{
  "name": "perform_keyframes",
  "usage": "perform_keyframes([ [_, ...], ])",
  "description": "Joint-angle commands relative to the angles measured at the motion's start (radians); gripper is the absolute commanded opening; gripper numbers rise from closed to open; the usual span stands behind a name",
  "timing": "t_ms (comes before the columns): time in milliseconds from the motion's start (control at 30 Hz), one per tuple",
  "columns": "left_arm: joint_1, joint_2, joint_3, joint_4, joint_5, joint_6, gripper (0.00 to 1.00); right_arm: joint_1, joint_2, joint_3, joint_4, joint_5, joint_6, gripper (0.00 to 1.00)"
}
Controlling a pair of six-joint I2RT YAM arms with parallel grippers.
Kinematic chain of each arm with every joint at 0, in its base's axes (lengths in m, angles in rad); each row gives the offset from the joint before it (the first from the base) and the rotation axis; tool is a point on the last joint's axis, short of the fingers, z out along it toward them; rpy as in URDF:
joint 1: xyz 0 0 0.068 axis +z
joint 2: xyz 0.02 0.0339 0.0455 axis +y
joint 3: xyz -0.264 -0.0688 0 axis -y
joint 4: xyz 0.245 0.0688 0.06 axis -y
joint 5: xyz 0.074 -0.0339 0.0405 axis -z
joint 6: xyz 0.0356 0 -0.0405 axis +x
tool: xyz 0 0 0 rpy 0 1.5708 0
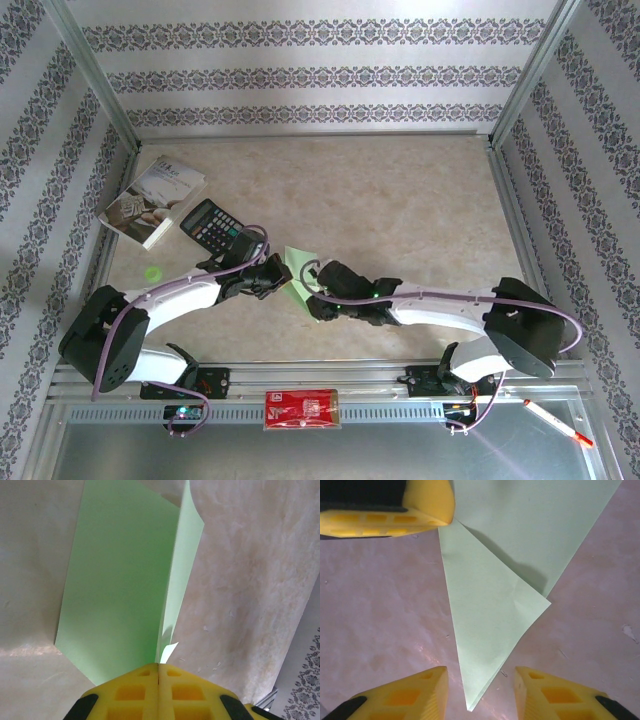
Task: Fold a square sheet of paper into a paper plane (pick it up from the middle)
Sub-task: Fourth fold the wing at the center of the table.
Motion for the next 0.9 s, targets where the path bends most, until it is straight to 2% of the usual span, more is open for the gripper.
perform_keyframes([
  [0,-0.012,-0.009,0.037,-0.064,-0.014,-0.057,0.0,0.04,0.019,-0.023,0.119,0.117,0.035,0.42],
  [133,-0.013,0.0,0.049,-0.067,0.002,-0.067,0.0,0.088,0.061,-0.018,0.136,0.187,0.05,0.47],
  [433,-0.013,0.036,0.07,-0.063,0.034,-0.067,0.0,0.142,0.144,0.045,0.086,0.36,0.068,0.47],
  [867,-0.012,0.063,0.073,-0.043,0.059,-0.065,0.0,0.147,0.229,0.119,0.04,0.41,0.051,0.45],
])
